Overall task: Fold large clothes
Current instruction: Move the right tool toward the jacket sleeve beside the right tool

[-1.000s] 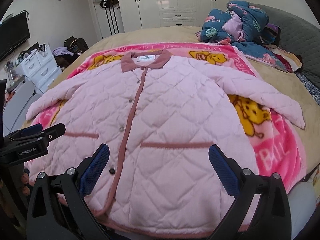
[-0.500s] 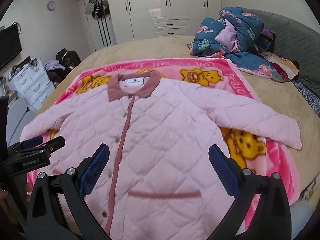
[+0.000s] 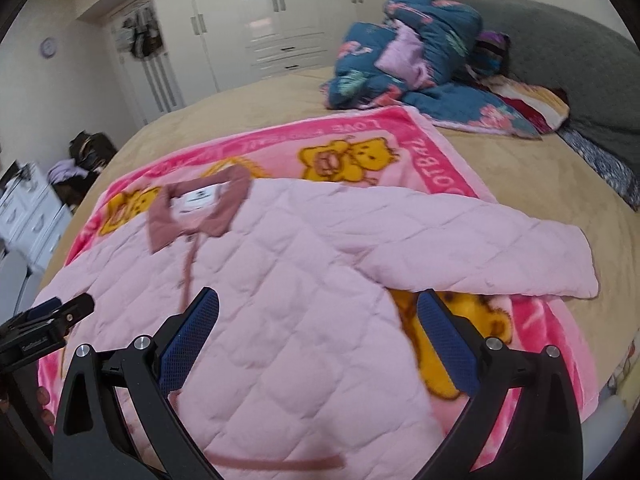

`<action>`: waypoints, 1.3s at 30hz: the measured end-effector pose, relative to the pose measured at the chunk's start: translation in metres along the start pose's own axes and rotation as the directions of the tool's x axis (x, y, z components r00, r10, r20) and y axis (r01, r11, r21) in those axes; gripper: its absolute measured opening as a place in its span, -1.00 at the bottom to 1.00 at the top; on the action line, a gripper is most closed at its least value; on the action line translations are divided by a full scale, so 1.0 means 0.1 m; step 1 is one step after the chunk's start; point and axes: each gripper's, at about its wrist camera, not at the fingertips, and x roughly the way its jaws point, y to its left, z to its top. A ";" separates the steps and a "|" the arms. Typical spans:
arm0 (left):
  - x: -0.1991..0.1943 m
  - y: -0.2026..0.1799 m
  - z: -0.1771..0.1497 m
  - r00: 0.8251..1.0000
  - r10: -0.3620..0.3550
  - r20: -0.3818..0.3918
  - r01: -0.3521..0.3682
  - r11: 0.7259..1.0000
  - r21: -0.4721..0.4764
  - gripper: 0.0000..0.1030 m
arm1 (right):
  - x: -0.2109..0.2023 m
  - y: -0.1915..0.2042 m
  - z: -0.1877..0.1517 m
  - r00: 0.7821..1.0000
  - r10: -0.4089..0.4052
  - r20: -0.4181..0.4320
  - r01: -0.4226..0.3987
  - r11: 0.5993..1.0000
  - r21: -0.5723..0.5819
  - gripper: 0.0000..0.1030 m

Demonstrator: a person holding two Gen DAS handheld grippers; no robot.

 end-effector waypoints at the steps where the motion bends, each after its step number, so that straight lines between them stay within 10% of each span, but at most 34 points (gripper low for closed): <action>1: 0.08 -0.05 0.03 1.000 0.000 -0.007 0.000 1.000 0.008 0.84 | 0.04 -0.07 0.01 1.000 -0.011 -0.006 0.011 1.000 0.015 0.92; 22: 0.95 -0.92 0.15 0.993 -0.075 -0.096 0.084 0.992 0.091 0.84 | 0.58 -1.66 -0.01 0.981 -0.179 -0.070 0.192 0.935 0.298 0.92; 39: 1.32 -1.20 0.23 0.991 -0.018 -0.134 0.037 0.990 0.139 0.84 | 1.09 -2.87 -0.28 0.967 -0.171 -0.187 0.250 0.769 0.589 0.92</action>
